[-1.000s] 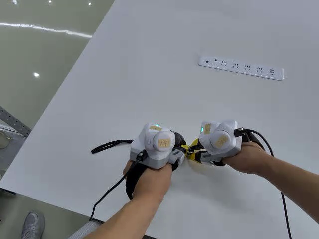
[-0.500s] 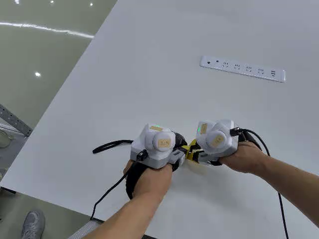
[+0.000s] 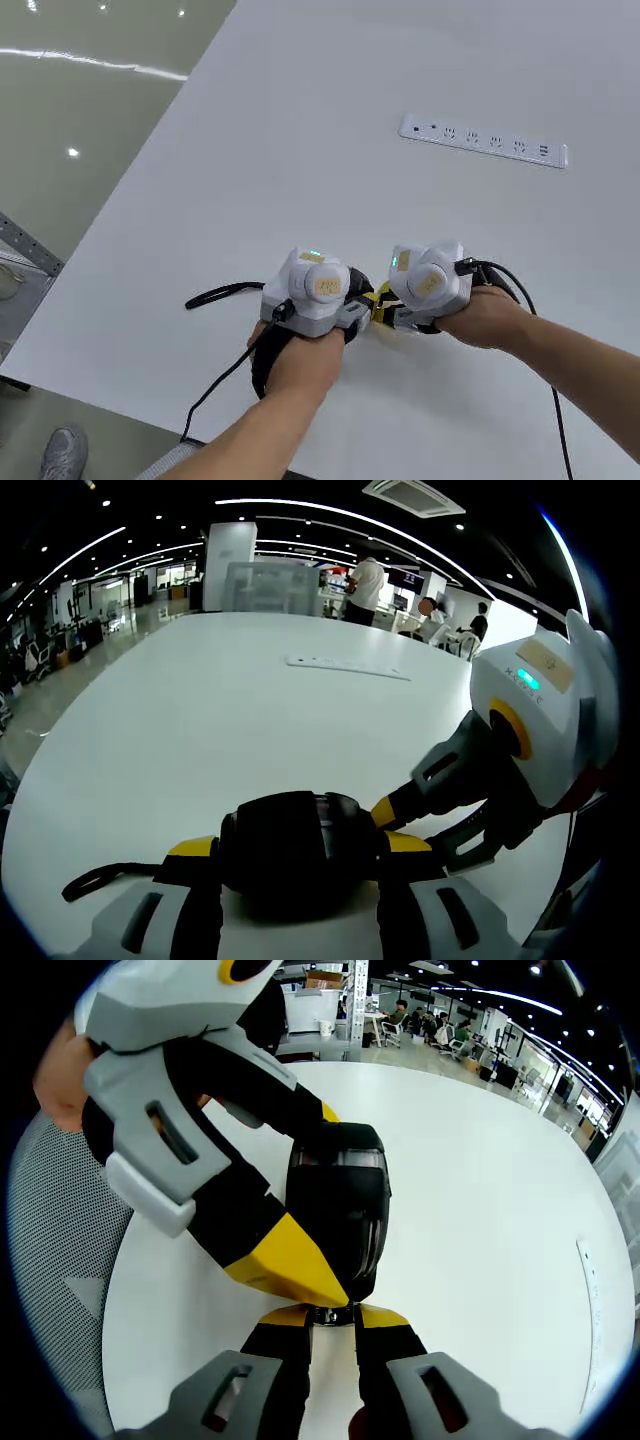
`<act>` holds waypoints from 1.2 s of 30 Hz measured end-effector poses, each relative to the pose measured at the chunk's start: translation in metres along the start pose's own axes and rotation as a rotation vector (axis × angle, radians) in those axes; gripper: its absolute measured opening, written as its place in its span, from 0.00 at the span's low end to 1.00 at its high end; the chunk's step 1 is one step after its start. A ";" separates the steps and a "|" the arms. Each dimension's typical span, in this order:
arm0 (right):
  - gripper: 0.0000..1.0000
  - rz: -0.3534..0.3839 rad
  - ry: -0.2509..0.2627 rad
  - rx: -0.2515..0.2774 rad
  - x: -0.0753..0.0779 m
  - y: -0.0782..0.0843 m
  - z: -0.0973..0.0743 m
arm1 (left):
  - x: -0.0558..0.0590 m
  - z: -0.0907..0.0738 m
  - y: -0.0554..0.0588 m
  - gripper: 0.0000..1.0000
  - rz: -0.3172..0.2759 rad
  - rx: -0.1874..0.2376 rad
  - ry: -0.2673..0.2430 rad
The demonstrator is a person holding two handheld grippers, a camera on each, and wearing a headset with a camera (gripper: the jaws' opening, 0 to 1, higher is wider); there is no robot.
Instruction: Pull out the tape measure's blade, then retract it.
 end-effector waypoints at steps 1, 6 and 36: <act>0.13 0.011 0.007 0.001 -0.001 0.000 0.000 | 0.000 0.000 0.000 0.60 0.004 0.003 0.003; 0.17 0.036 0.041 0.000 -0.002 0.002 -0.002 | 0.002 -0.005 -0.001 0.59 0.054 0.014 0.009; 0.31 0.319 0.252 0.157 -0.038 -0.004 -0.061 | -0.010 -0.054 -0.009 0.96 0.116 0.112 0.114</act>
Point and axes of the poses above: the centre of the closed fingertips' face, and the gripper's own axes: z roughly forward along the fingers, x roughly to its right, y roughly out of its underside, the point moved 8 cm from there along -z, roughly backward along the fingers, and after that the axes turned 7 degrees about x, right-handed, at the moved point
